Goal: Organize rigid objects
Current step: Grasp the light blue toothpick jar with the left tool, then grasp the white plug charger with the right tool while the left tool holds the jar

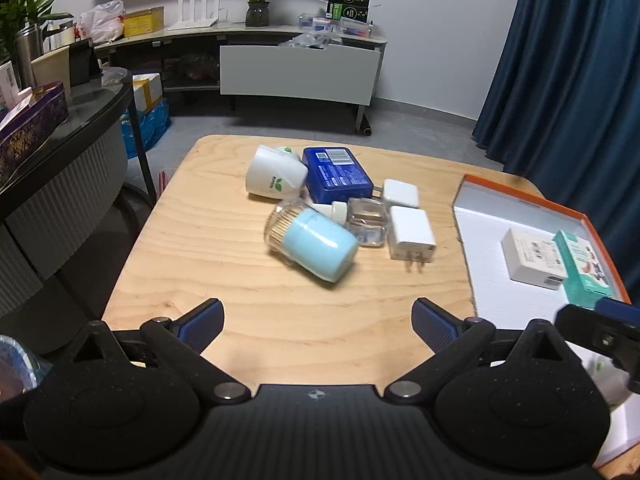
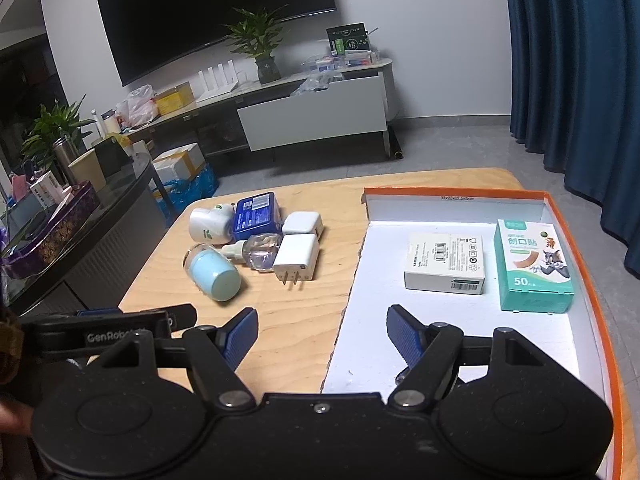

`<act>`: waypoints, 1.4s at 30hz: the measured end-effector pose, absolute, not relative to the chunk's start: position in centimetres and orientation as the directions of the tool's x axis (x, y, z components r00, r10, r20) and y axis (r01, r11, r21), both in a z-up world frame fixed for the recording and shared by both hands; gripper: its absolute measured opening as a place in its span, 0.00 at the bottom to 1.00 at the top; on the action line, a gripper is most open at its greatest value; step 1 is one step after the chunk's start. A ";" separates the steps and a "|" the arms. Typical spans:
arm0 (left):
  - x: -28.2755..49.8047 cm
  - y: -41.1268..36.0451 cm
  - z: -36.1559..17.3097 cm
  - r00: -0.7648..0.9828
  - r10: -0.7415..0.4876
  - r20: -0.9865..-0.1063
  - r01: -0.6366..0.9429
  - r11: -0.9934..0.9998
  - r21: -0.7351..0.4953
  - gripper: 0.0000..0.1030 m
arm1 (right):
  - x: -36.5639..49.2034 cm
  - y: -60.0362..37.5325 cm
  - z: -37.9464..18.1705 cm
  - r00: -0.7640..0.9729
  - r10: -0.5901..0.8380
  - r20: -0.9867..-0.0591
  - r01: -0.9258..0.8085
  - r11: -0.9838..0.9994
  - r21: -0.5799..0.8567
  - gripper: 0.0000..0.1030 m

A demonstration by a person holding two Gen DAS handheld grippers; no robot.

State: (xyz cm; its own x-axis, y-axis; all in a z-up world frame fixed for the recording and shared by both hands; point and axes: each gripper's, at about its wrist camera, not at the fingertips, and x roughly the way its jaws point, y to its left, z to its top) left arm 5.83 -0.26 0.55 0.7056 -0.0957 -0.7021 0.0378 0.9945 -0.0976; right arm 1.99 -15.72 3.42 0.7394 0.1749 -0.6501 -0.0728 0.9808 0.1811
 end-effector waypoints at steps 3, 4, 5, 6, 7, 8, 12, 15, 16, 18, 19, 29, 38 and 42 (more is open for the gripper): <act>6.7 -0.1 0.1 0.718 -0.095 -0.690 0.061 0.995 -0.074 1.00 | 2.2 -15.7 3.3 0.738 0.177 -0.651 -0.072 0.980 0.186 0.82; 7.0 0.0 -0.1 0.721 -0.096 -0.686 0.070 0.995 -0.065 1.00 | 2.3 -15.7 3.2 0.737 0.178 -0.652 -0.071 0.980 0.187 0.82; 7.4 0.0 -0.4 0.722 -0.097 -0.686 0.077 0.995 -0.059 1.00 | 2.4 -15.7 3.1 0.736 0.179 -0.652 -0.072 0.980 0.188 0.82; 7.8 0.1 -0.6 0.721 -0.101 -0.686 0.085 0.995 -0.056 1.00 | 2.5 -15.6 3.0 0.735 0.180 -0.654 -0.072 0.979 0.188 0.82; 8.2 0.2 -0.8 0.722 -0.111 -0.683 0.098 0.994 -0.058 1.00 | 2.7 -15.6 2.9 0.732 0.179 -0.657 -0.070 0.980 0.188 0.82; 8.6 0.2 -1.0 0.725 -0.121 -0.678 0.113 0.992 -0.056 1.00 | 2.8 -15.6 2.8 0.730 0.178 -0.660 -0.070 0.980 0.187 0.82; 10.2 0.1 -2.0 0.733 -0.138 -0.666 0.176 0.984 -0.010 1.00 | 3.4 -15.4 2.5 0.725 0.181 -0.664 -0.072 0.980 0.188 0.82; 11.4 0.1 -2.8 0.731 -0.163 -0.662 0.220 0.976 0.002 1.00 | 3.8 -15.4 2.2 0.724 0.177 -0.667 -0.065 0.980 0.189 0.82; 11.7 0.1 -2.9 0.736 -0.165 -0.656 0.228 0.973 0.012 1.00 | 4.0 -15.5 2.2 0.722 0.175 -0.669 -0.063 0.980 0.189 0.82; 12.3 0.1 -3.2 0.743 -0.171 -0.647 0.246 0.969 0.027 1.00 | 4.4 -15.5 1.9 0.719 0.173 -0.673 -0.059 0.980 0.189 0.82; 12.6 0.0 -3.3 0.745 -0.175 -0.644 0.254 0.967 0.032 1.00 | 4.6 -15.5 1.8 0.716 0.172 -0.677 -0.056 0.980 0.189 0.82; 13.2 0.6 -4.3 0.736 -0.227 -0.637 0.287 0.958 -0.009 0.80 | 7.8 -13.9 0.8 0.702 0.186 -0.688 -0.080 0.980 0.184 0.82; 11.6 2.9 -2.2 0.745 -0.185 -0.641 0.192 0.980 -0.060 0.80 | 14.4 -10.5 -1.6 0.639 0.191 -0.745 -0.117 0.982 0.151 0.82; 11.5 3.2 -1.8 0.749 -0.193 -0.634 0.186 0.979 -0.079 0.80 | 16.8 -9.7 -3.5 0.602 0.158 -0.783 -0.116 0.987 0.110 0.81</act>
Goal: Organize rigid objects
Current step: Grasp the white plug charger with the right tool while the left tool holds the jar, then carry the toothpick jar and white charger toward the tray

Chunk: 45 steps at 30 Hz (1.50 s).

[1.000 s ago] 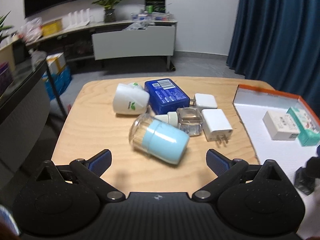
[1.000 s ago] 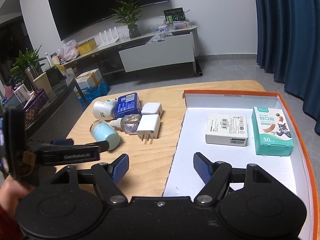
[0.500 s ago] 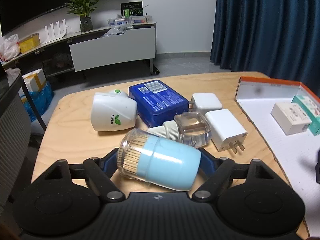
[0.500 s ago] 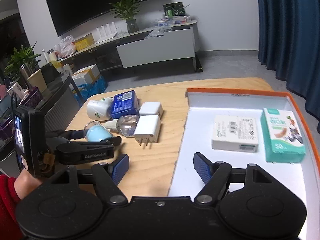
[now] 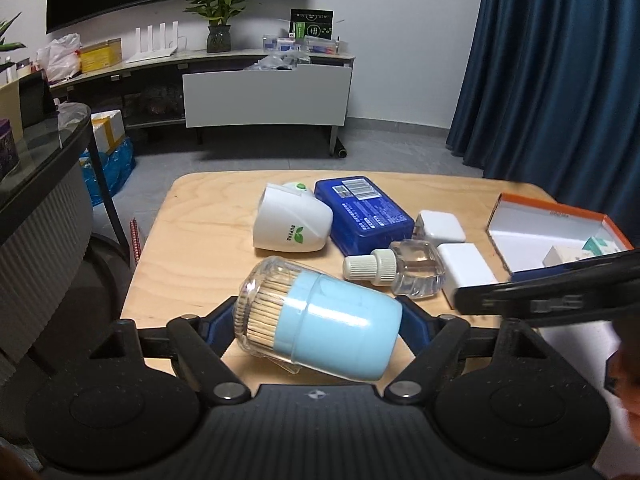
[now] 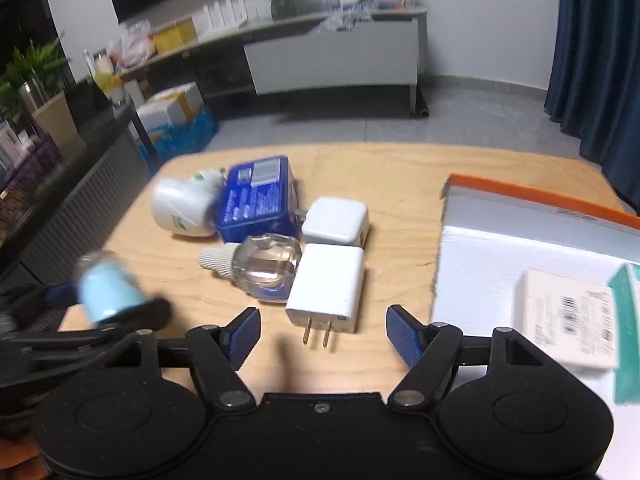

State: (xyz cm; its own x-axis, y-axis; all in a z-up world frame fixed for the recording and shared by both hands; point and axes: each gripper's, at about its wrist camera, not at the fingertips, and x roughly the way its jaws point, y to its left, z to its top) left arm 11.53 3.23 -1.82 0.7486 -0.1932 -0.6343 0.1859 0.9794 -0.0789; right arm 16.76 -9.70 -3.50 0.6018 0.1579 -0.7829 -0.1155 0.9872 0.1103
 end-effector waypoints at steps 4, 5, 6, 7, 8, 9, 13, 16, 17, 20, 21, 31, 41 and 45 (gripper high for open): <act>11.8 3.2 -2.0 0.752 -0.205 -0.627 0.194 0.977 -0.087 0.80 | 18.2 -9.8 -4.5 0.608 0.143 -0.781 -0.097 0.990 0.105 0.80; 11.8 3.4 -2.1 0.752 -0.208 -0.626 0.193 0.977 -0.093 0.80 | 18.5 -9.6 -4.5 0.613 0.134 -0.778 -0.100 0.991 0.092 0.74; 11.9 3.4 -2.2 0.751 -0.208 -0.626 0.190 0.977 -0.098 0.80 | 18.6 -9.4 -4.6 0.620 0.121 -0.775 -0.101 0.992 0.073 0.63; 12.0 3.4 -2.3 0.750 -0.205 -0.629 0.184 0.978 -0.099 0.80 | 18.6 -9.2 -4.6 0.624 0.123 -0.771 -0.109 0.992 0.070 0.57; 12.1 3.4 -2.4 0.749 -0.203 -0.631 0.182 0.978 -0.099 0.80 | 18.6 -9.0 -4.6 0.628 0.115 -0.769 -0.111 0.992 0.058 0.50; 12.1 3.3 -2.5 0.748 -0.202 -0.632 0.181 0.979 -0.098 0.80 | 18.4 -9.0 -4.6 0.631 0.110 -0.768 -0.112 0.992 0.050 0.50; 11.8 3.4 -2.3 0.752 -0.191 -0.631 0.173 0.981 -0.091 0.80 | 17.2 -9.1 -4.1 0.639 0.109 -0.761 -0.101 0.993 0.058 0.49; 11.4 3.5 -1.6 0.757 -0.185 -0.626 0.158 0.982 -0.099 0.80 | 15.7 -9.1 -3.0 0.649 0.127 -0.750 -0.109 0.991 0.074 0.49; 11.2 3.5 -1.3 0.761 -0.181 -0.623 0.155 0.983 -0.096 0.80 | 15.0 -9.1 -2.6 0.656 0.130 -0.743 -0.113 0.991 0.074 0.49; 10.2 3.4 -0.6 0.765 -0.174 -0.620 0.141 0.985 -0.102 0.80 | 13.1 -9.1 -0.9 0.673 0.154 -0.723 -0.125 0.988 0.094 0.49; 9.9 3.3 -0.3 0.766 -0.172 -0.620 0.137 0.985 -0.103 0.80 | 12.4 -9.1 -0.4 0.677 0.161 -0.719 -0.126 0.987 0.103 0.49; 5.6 1.6 2.0 0.771 -0.163 -0.616 0.126 0.987 -0.103 0.80 | 5.3 -10.4 3.5 0.727 0.174 -0.664 -0.114 0.984 0.133 0.49; 2.8 -0.1 2.8 0.770 -0.169 -0.615 0.129 0.986 -0.109 0.80 | 0.1 -11.8 4.8 0.757 0.138 -0.639 -0.099 0.990 0.097 0.49; 2.1 -0.8 3.0 0.774 -0.173 -0.609 0.139 0.985 -0.103 0.80 | -0.9 -12.1 5.3 0.769 0.134 -0.625 -0.100 0.991 0.090 0.49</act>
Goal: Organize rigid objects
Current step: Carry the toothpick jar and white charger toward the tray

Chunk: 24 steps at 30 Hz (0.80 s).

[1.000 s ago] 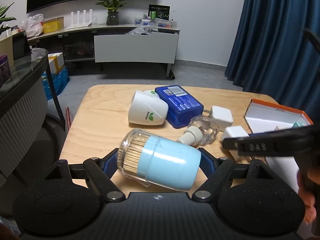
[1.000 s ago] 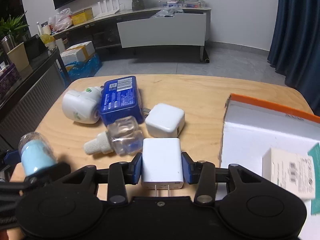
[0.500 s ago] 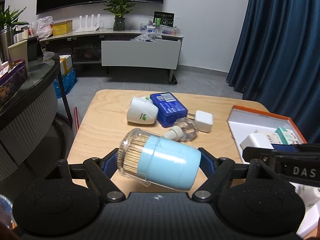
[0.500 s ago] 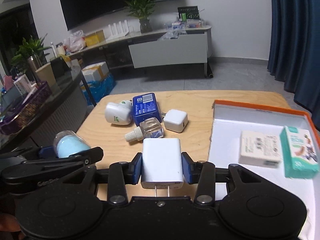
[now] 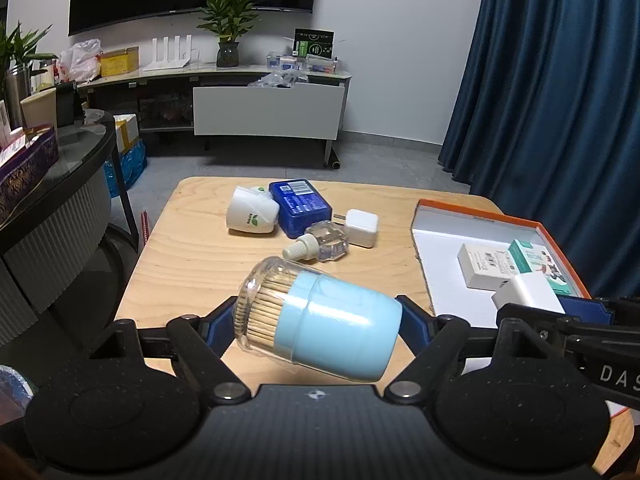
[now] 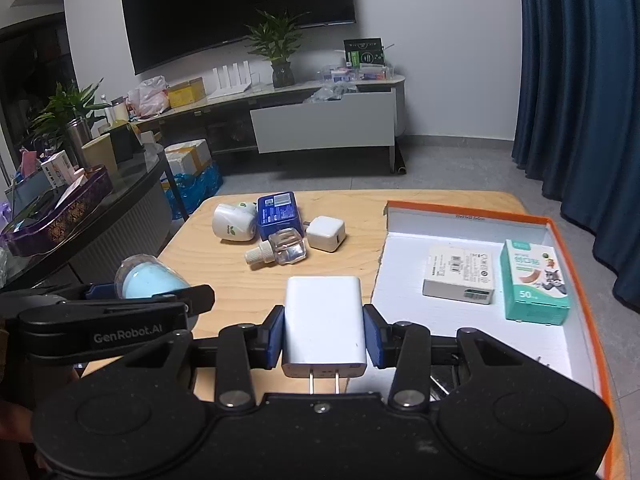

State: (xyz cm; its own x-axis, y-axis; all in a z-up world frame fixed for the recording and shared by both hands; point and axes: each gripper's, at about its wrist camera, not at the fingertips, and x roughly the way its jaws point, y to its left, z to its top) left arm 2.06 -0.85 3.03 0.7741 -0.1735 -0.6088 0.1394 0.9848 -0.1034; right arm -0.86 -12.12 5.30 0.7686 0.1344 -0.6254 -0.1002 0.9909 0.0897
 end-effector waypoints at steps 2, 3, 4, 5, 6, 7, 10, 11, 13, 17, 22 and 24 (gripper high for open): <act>1.8 -1.1 3.2 0.775 -0.174 -0.608 0.139 0.985 -0.104 0.80 | -1.2 -12.3 5.5 0.775 0.132 -0.618 -0.099 0.991 0.088 0.49; 1.7 -1.2 3.2 0.775 -0.175 -0.608 0.140 0.985 -0.104 0.80 | -1.4 -12.4 5.6 0.777 0.132 -0.615 -0.098 0.991 0.088 0.49; 1.6 -1.3 3.3 0.775 -0.177 -0.607 0.142 0.984 -0.105 0.80 | -1.6 -12.5 5.7 0.779 0.131 -0.613 -0.098 0.991 0.088 0.49; 1.4 -1.4 3.3 0.776 -0.176 -0.606 0.144 0.984 -0.103 0.80 | -1.9 -12.6 5.8 0.781 0.130 -0.611 -0.097 0.991 0.088 0.49; 1.3 -1.6 3.4 0.776 -0.174 -0.606 0.143 0.985 -0.100 0.80 | -2.1 -12.7 5.9 0.782 0.130 -0.609 -0.095 0.991 0.089 0.49; 1.2 -1.7 3.5 0.777 -0.176 -0.604 0.145 0.984 -0.101 0.80 | -2.2 -12.9 5.9 0.783 0.129 -0.608 -0.094 0.991 0.090 0.49; 0.8 -2.2 3.7 0.778 -0.178 -0.603 0.148 0.984 -0.100 0.80 | -2.6 -13.3 6.0 0.786 0.123 -0.606 -0.086 0.992 0.089 0.49; 0.6 -2.4 3.7 0.779 -0.177 -0.602 0.147 0.984 -0.099 0.80 | -2.8 -13.5 6.1 0.787 0.124 -0.605 -0.086 0.992 0.091 0.49; 0.5 -2.5 3.8 0.778 -0.179 -0.603 0.146 0.984 -0.104 0.80 | -3.0 -13.7 6.3 0.790 0.122 -0.601 -0.085 0.992 0.090 0.49; 0.4 -3.2 4.0 0.777 -0.176 -0.605 0.148 0.984 -0.096 0.80 | -3.5 -14.7 6.7 0.799 0.114 -0.590 -0.073 0.993 0.093 0.49; 0.3 -4.3 4.3 0.776 -0.181 -0.605 0.159 0.983 -0.090 0.80 | -3.8 -16.1 7.1 0.808 0.096 -0.581 -0.051 0.994 0.094 0.49; 0.4 -4.7 4.3 0.774 -0.187 -0.605 0.168 0.982 -0.089 0.80 | -3.9 -16.6 7.1 0.809 0.088 -0.581 -0.039 0.995 0.096 0.49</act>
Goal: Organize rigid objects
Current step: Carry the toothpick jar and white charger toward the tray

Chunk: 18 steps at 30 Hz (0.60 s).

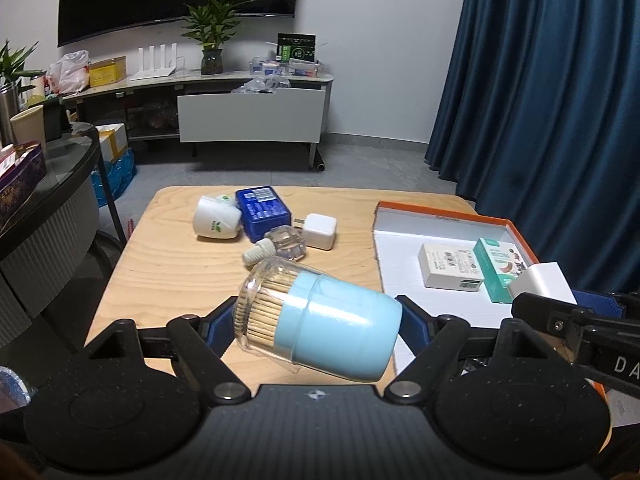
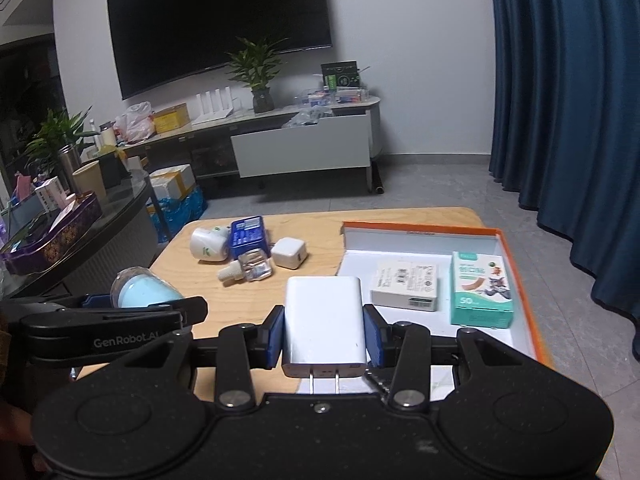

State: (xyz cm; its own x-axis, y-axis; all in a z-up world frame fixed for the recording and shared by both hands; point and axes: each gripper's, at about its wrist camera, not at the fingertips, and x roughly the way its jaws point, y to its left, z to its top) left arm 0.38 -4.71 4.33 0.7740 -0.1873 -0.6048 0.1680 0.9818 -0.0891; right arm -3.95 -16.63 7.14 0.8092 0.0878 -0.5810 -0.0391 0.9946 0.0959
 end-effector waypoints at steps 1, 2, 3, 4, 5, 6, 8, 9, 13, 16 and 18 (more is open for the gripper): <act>0.4 -4.9 4.4 0.773 -0.190 -0.605 0.171 0.981 -0.089 0.80 | -4.0 -16.9 7.2 0.810 0.083 -0.580 -0.033 0.995 0.096 0.49; 0.5 -5.1 4.4 0.772 -0.194 -0.606 0.175 0.980 -0.090 0.80 | -4.1 -17.1 7.2 0.811 0.079 -0.579 -0.028 0.995 0.097 0.49; 0.4 -5.2 4.4 0.770 -0.199 -0.606 0.182 0.979 -0.090 0.80 | -4.2 -17.3 7.3 0.813 0.076 -0.578 -0.023 0.995 0.097 0.49; 0.4 -5.5 4.4 0.769 -0.202 -0.607 0.187 0.978 -0.089 0.80 | -4.3 -17.5 7.3 0.814 0.071 -0.577 -0.018 0.995 0.097 0.49; 0.4 -5.7 4.4 0.767 -0.206 -0.608 0.191 0.977 -0.090 0.80 | -4.4 -17.7 7.4 0.815 0.067 -0.576 -0.014 0.995 0.097 0.49; 0.3 -5.9 4.4 0.765 -0.210 -0.609 0.195 0.976 -0.091 0.80 | -4.5 -17.9 7.4 0.816 0.063 -0.575 -0.008 0.995 0.097 0.49; 0.3 -6.3 4.5 0.761 -0.218 -0.611 0.204 0.975 -0.093 0.80 | -4.6 -18.4 7.5 0.816 0.057 -0.575 0.001 0.995 0.100 0.49; 0.3 -6.5 4.5 0.759 -0.222 -0.612 0.209 0.973 -0.094 0.80 | -4.7 -18.5 7.6 0.817 0.054 -0.574 0.005 0.995 0.101 0.49; 0.3 -7.2 4.6 0.751 -0.239 -0.616 0.221 0.969 -0.106 0.80 | -4.9 -19.2 7.8 0.821 0.045 -0.570 0.017 0.995 0.102 0.49; 0.4 -7.6 4.5 0.741 -0.249 -0.623 0.230 0.967 -0.113 0.80 | -5.0 -19.6 7.9 0.824 0.033 -0.566 0.030 0.994 0.101 0.49; 0.4 -8.0 4.4 0.737 -0.252 -0.628 0.236 0.965 -0.110 0.80 | -5.1 -20.0 7.9 0.824 0.027 -0.566 0.039 0.994 0.104 0.49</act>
